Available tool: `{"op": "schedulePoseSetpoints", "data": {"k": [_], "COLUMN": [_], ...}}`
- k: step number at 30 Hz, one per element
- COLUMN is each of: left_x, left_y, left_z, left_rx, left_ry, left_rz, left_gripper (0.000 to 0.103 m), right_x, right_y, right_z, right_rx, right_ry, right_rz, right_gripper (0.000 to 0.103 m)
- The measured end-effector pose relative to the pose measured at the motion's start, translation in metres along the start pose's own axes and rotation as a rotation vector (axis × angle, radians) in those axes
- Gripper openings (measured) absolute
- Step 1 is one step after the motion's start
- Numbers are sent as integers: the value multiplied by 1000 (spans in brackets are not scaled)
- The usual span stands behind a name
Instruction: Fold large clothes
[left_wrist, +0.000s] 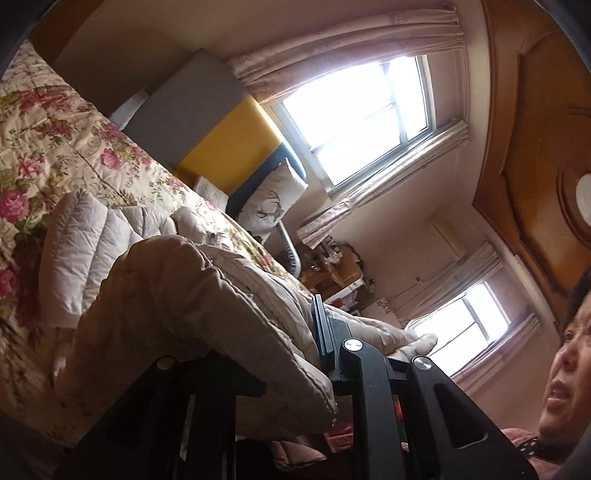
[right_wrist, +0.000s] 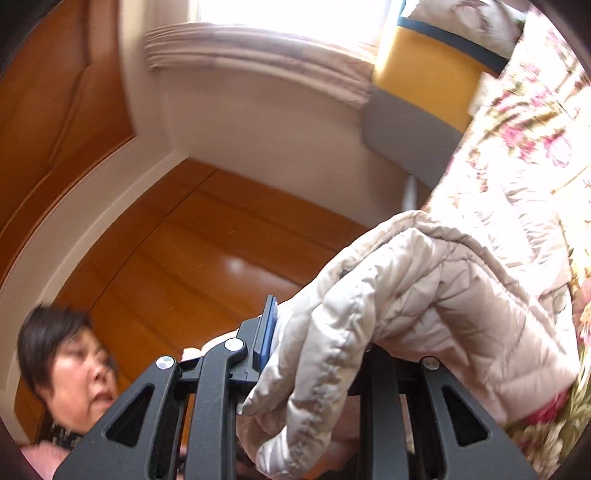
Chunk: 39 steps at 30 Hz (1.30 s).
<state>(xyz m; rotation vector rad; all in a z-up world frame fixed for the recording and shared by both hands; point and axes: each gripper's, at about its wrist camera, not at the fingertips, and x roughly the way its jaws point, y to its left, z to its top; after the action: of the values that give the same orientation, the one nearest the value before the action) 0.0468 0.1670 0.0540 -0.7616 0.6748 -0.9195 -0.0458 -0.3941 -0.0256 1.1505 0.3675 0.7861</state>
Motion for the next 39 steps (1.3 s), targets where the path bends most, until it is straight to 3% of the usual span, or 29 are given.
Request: {"op": "schedulePoseSetpoints", "data": {"k": [7,13,16,17,19,21,23,25,27,29,32,35,37,39], "left_x": [53,88,98,98,99,100,104,107,108,110,119,141,161,181], "left_y": [50,92,105,105,101,96,95,93,88,80,63,45,38,41], "left_z": [22,39,42,41,39,36,31,27,26,28,33,36,35,32], "left_rx": [-43,-78,-113,-105,-52,24,82,117,141,145,159,227,294,348], "left_ry": [33,38,7,-12,-64,-104,-87,-66,-52,-44,-23,35,87,136], "left_rz": [141,278,324,328,354,434,497,531,570,591,561,587,621,675], "left_gripper": [17,31,51,68,92,94,94,94,94,94,94,94,94,94], "right_x": [20,33,32,32,28,25,29,35,53,72,111,155,173,186], "right_y": [-52,-82,-98,-102,-105,-98,-84,-63,-36,-8,22,15,-3,-25], "right_z": [32,52,51,50,44,39,36,31,29,22,14,15,19,25], "right_rx": [119,182,198,199,183,132,47,-57,-194,-372,-620,-700,-657,-595], "right_ry": [-26,-52,-101,-124,-164,-195,-207,-191,-166,-141,-48,122,212,282], "right_rz": [-84,-220,-307,-321,-325,-332,-402,-526,-675,-799,-942,-1098,-1162,-1180], "right_gripper": [26,28,33,38,47,59,66,72,85,88,91,90,78,51]}}
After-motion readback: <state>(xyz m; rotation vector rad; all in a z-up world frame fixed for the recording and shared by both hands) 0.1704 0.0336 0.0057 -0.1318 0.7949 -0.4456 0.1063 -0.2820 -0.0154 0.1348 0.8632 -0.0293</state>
